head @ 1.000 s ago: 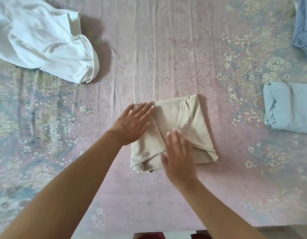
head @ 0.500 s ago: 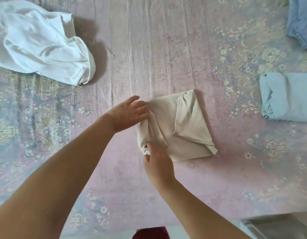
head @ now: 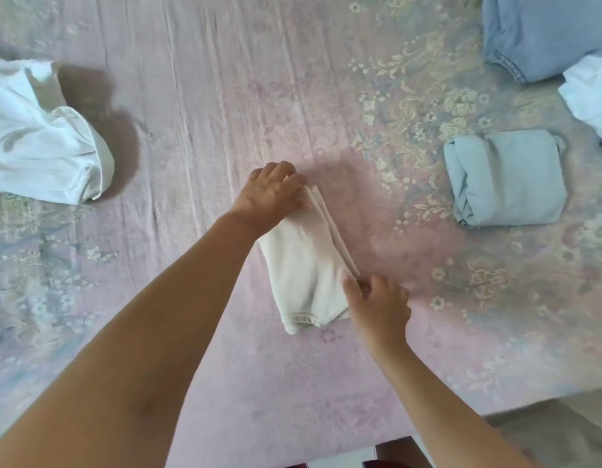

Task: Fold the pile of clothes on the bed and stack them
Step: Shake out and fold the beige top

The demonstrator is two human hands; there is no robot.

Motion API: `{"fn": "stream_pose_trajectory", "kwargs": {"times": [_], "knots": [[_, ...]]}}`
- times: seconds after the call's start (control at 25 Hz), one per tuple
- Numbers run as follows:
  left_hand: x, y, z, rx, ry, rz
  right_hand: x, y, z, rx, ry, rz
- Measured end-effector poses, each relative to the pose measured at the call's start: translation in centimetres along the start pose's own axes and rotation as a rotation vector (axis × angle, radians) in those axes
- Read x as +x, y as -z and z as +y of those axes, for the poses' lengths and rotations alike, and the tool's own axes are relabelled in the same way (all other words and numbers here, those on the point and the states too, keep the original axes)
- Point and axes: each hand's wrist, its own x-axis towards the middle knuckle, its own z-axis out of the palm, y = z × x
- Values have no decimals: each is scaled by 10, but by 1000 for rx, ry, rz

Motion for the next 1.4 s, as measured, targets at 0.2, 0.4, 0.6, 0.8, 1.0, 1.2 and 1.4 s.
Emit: {"fn": "stream_pose_trajectory", "kwargs": {"times": [0.2, 0.4, 0.6, 0.8, 1.0, 1.2, 1.4], "knots": [[11, 10, 3, -316, 240, 12, 3, 1, 11, 45, 140, 114], [22, 3, 31, 60, 312, -242, 17, 11, 8, -260, 116, 25], [-2, -11, 38, 207, -389, -143, 15, -9, -3, -334, 533, 42], [-26, -46, 35, 284, -330, -345, 16, -23, -4, -308, 457, -59], [-38, -39, 32, 299, -348, -168, 41, 2, -28, 484, -16, -204], [-107, -27, 6, 189, 74, -82, 28, 3, -45, -435, 454, 58], [-248, -7, -45, 131, 334, -101, -1, -44, -134, -580, 988, -74]]}}
